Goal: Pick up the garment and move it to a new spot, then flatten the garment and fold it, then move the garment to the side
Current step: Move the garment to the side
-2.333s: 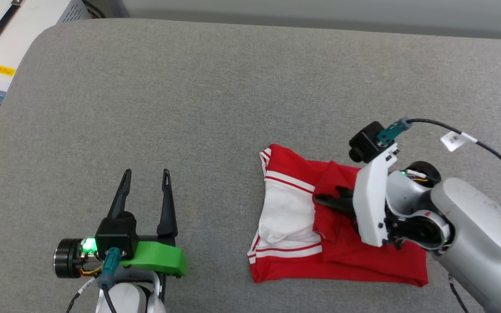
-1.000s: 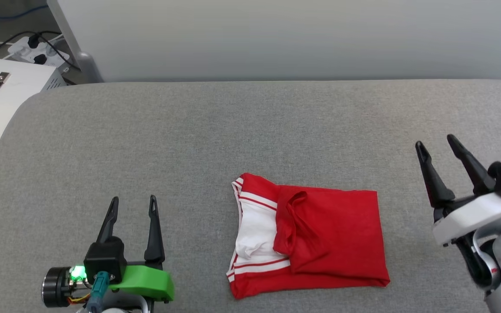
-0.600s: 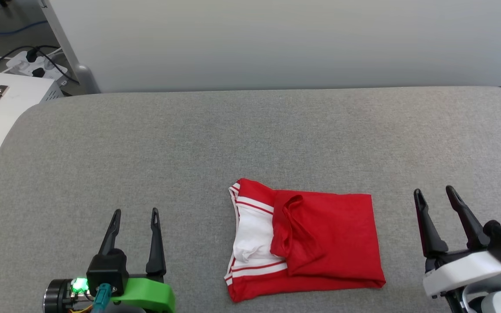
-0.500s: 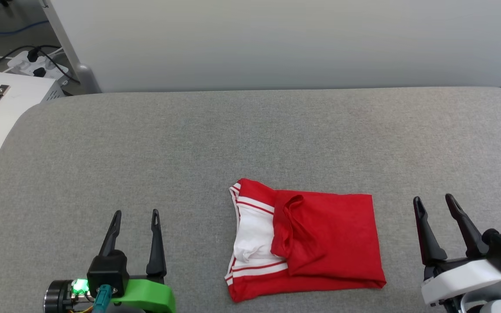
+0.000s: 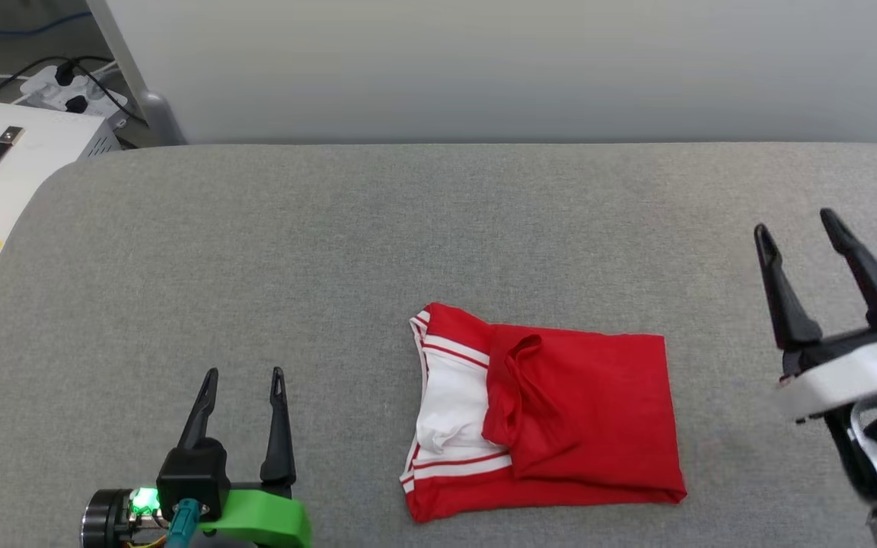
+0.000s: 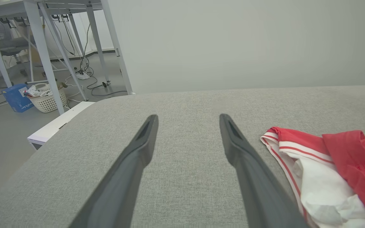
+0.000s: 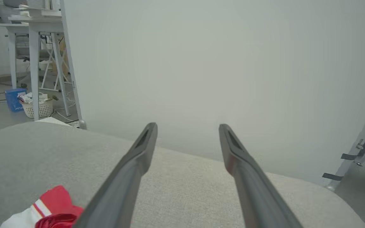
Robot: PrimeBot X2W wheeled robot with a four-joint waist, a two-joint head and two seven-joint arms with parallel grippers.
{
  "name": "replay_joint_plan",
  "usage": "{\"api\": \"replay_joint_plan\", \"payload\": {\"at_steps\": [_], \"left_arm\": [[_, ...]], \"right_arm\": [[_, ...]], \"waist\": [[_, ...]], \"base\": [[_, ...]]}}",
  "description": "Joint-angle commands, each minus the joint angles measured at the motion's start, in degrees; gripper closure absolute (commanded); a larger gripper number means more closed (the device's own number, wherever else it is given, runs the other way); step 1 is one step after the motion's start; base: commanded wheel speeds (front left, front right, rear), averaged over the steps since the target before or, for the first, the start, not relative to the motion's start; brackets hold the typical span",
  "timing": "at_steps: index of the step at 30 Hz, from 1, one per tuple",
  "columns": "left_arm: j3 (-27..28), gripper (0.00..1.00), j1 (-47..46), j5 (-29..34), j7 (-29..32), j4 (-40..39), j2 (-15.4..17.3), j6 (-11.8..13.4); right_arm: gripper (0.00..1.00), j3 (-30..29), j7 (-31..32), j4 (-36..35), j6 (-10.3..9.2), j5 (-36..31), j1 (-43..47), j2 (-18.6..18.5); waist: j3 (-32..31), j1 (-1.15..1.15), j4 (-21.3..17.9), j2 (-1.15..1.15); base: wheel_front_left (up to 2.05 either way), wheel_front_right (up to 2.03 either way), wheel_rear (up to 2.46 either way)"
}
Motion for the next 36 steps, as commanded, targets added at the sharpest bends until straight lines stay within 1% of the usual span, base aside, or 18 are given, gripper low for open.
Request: {"api": "replay_joint_plan", "payload": {"at_steps": [1,4,6,7,10,12,15,17,19,22,26,30,33,35,36], "left_arm": [[0.0,0.0,-1.2,0.3,-0.3,-0.2,-0.2,-0.2],[-0.2,0.0,-1.8,0.3,-0.3,-0.3,-0.2,-0.2],[-0.2,0.0,-2.0,0.3,-0.3,-0.4,-0.3,-0.1],[-0.2,0.0,-2.1,0.3,-0.3,-0.4,-0.3,-0.1],[-0.4,0.0,-2.5,0.3,-0.3,-0.5,-0.5,0.0],[-0.5,0.0,-3.0,0.3,-0.3,-0.6,-0.5,0.0],[-1.0,0.0,-3.9,0.4,-0.3,-0.7,-0.7,0.0],[-1.4,0.0,-4.6,0.4,-0.3,-0.6,-0.8,-0.1],[-1.6,0.0,-5.3,0.3,-0.3,-0.6,-0.9,-0.1],[-1.9,0.0,-6.4,0.2,-0.3,-0.6,-1.1,0.0],[-2.5,0.0,-7.4,0.2,-0.3,-0.4,-1.3,-0.1],[-2.7,0.0,-8.0,0.1,-0.3,0.2,-1.4,-0.2],[-2.8,0.0,-8.2,0.0,-0.3,0.5,-1.5,-0.2],[-2.6,0.0,-8.1,0.0,-0.3,0.7,-1.5,-0.3],[-2.5,0.0,-8.1,0.0,-0.3,0.8,-1.5,-0.3]], "right_arm": [[0.0,0.7,2.4,0.5,-0.05,0.2,-2.3,-1.6],[0.0,2.5,8.9,1.7,-0.05,3.6,-5.6,-4.5],[0.0,4.1,14.4,2.7,-0.05,6.6,-7.1,-6.7],[0.0,4.8,16.7,3.0,-0.05,8.4,-7.7,-7.6],[0.0,6.9,26.3,4.6,-0.05,15.2,-8.6,-10.7],[0.0,7.8,31.7,5.8,-0.05,19.4,-8.2,-11.8],[0.0,9.2,37.2,6.8,-0.05,23.6,-7.3,-13.4],[0.0,9.8,40.9,7.9,-0.05,26.8,-5.9,-13.5],[0.0,10.8,43.4,8.5,-0.05,28.6,-4.9,-13.5],[0.0,11.6,45.1,9.5,-0.05,30.8,-3.9,-12.0],[0.0,12.5,45.4,11.5,-0.05,33.0,-3.8,-9.4],[0.0,14.8,46.3,15.2,-0.05,35.4,-3.4,-6.7],[0.0,16.7,45.8,17.3,-0.05,35.3,-3.1,-6.5],[0.0,17.9,44.1,17.8,-0.05,35.2,-3.1,-6.6],[0.6,18.5,43.1,17.9,-0.05,35.3,-3.2,-6.7]], "waist": [[0.8,0.0,0.5,0.0],[1.5,0.0,0.9,0.0],[2.0,0.0,1.0,0.0],[2.2,0.0,1.1,0.0],[3.2,0.0,1.4,0.0],[3.8,0.0,1.7,0.0],[5.0,0.0,2.5,0.0],[5.9,0.0,3.1,0.0],[6.8,0.0,3.6,0.0],[8.0,0.0,4.5,0.0],[9.2,0.0,5.6,0.0],[9.7,0.0,6.5,0.0],[9.8,0.0,7.0,0.0],[9.7,0.0,7.2,0.0],[9.5,0.0,7.2,0.0]], "base": [[0.0,0.0,0.0],[0.0,0.0,0.0],[0.0,0.0,0.0],[0.0,0.0,0.0],[0.0,0.0,0.0],[0.0,0.0,0.0],[0.0,0.0,0.0],[0.0,0.0,0.0],[0.0,0.0,0.0],[0.0,0.0,0.0],[0.0,0.0,0.0],[0.0,0.0,0.0],[0.0,0.0,0.0],[0.0,0.0,0.0],[0.0,0.0,0.0]]}}
